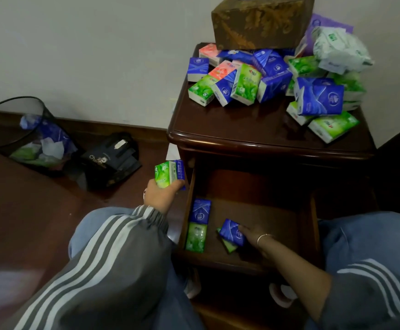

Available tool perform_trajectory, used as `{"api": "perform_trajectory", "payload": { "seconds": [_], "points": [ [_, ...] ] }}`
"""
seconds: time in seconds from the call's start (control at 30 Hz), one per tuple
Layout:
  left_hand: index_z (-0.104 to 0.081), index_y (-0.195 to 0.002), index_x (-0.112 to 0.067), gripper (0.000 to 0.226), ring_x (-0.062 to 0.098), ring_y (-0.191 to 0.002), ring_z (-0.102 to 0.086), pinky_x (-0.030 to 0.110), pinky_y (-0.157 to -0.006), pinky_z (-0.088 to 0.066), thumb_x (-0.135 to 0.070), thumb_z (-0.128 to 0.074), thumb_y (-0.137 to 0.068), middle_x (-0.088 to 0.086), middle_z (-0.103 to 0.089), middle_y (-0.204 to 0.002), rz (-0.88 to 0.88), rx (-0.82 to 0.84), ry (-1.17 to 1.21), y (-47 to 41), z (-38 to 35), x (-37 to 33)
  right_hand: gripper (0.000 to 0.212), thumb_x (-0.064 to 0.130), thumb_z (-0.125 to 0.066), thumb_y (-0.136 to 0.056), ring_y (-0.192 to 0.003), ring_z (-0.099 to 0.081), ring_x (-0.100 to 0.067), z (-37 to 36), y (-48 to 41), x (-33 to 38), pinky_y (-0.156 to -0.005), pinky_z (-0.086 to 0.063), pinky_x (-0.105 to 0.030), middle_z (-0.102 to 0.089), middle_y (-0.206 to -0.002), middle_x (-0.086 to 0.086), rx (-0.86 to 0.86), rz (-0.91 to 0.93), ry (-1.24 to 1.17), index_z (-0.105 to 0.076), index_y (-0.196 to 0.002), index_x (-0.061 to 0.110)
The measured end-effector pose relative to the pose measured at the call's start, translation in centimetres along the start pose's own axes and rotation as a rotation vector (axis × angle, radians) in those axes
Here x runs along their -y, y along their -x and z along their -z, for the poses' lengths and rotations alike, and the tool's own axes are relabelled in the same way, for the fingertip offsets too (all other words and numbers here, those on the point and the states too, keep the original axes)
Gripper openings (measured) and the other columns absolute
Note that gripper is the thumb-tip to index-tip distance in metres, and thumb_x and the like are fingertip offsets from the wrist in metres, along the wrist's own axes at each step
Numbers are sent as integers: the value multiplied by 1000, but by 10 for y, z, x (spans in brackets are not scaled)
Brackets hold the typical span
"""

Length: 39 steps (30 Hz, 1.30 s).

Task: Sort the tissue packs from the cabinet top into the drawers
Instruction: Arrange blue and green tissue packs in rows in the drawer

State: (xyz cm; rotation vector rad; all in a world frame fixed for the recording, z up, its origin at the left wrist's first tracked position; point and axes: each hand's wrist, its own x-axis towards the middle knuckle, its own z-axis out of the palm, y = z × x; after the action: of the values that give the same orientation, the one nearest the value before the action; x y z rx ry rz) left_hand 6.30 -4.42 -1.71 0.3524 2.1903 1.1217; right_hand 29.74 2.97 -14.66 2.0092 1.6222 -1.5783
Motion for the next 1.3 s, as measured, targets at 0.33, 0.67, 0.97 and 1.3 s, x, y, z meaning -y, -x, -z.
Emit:
{"api": "perform_trajectory", "payload": {
  "seconds": [0.33, 0.67, 0.97, 1.3],
  "points": [
    [-60, -110, -3, 53, 31, -82, -63, 33, -67, -45, -34, -78, -71, 17, -68, -101, 26, 7, 18, -8, -6, 1, 44, 42, -41, -97, -73, -65, -27, -32, 14, 12, -66, -52, -33, -65, -101, -19, 170, -113, -289, -54, -117, 4],
    [-56, -106, -5, 53, 33, -79, -62, 39, -71, -50, -35, -79, -69, 16, -67, -100, 50, 13, -29, -8, -7, 10, 46, 41, -43, -96, -107, -58, -33, -16, 3, 8, -85, -47, -37, -61, -118, -15, 56, -91, -394, -54, -122, 4],
    [-56, -105, -7, 59, 26, -73, -56, 34, -66, -46, -40, -79, -62, 11, -65, -93, 53, 35, -36, -7, -10, 10, 33, 42, -38, -98, -80, -60, -22, -25, 14, 9, -80, -44, -35, -61, -95, -7, 235, -133, -407, -51, -106, 13],
    [-56, -104, -7, 57, 24, -70, -54, 33, -65, -44, -37, -79, -62, 7, -63, -87, 44, 63, -8, -13, -8, 14, 27, 22, -62, -89, -44, -54, -16, -45, -16, 33, -46, -44, -26, -61, -69, -17, -19, -131, -453, -64, -85, -5]
  ]
}}
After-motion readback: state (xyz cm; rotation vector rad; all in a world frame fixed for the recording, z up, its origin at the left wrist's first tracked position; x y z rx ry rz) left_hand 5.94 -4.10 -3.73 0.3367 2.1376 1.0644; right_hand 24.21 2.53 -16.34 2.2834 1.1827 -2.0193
